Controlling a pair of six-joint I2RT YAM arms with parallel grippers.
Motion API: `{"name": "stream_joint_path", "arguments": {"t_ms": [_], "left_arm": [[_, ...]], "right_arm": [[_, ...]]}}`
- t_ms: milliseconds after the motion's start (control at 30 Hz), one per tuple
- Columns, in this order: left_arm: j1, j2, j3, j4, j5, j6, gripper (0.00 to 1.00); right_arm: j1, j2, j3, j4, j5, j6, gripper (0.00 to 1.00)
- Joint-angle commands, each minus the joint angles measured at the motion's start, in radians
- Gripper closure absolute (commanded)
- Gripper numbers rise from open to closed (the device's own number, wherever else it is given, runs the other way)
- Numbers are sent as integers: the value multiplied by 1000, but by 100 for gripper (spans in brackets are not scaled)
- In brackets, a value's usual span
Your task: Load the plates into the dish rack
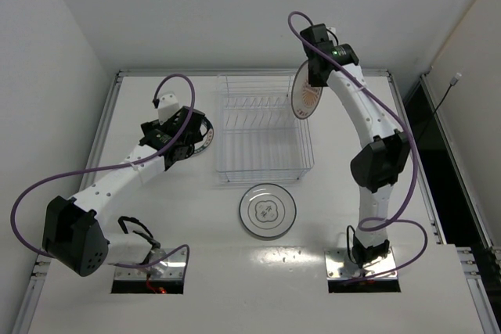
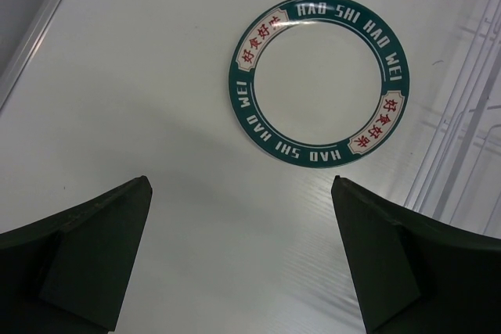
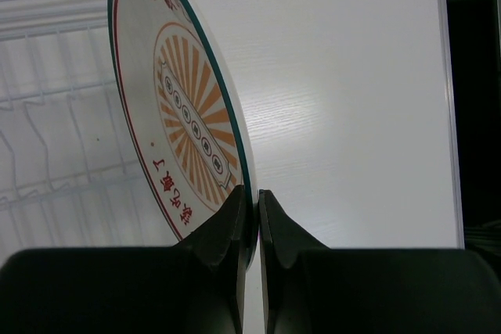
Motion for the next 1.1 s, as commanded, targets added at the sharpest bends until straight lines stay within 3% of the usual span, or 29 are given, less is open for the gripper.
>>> {"name": "stream_joint_path", "arguments": {"t_ms": [0,167,233,300,467,533,800,1067], "left_arm": [[8,-29,39,3,-15,7,0],[8,-29,39,3,-6,7,0],[8,-29,39,3,-6,-2,0],[8,-29,29,-6,-6,-2,0],[39,-29,29,-19,-29,7,0],[63,-29,20,-19,-40,-5,0],[243,59,-54,-3,18,-161,0],[311,198,-8,50,106,-212,0]], "right_arm": [[-3,9,13,42,-5,-5,100],[8,69,-18,61,-98,-14,100],[8,115,34,33,-129,-26,92],[19,136,72,-16,-129,-26,74],[-3,40,83,-25,-143,-35,68],[-3,-9,83,-25,-143,-48,61],[-3,-206,40,-96,-217,-38,54],[-3,-345,-103,-48,-226,-48,53]]}}
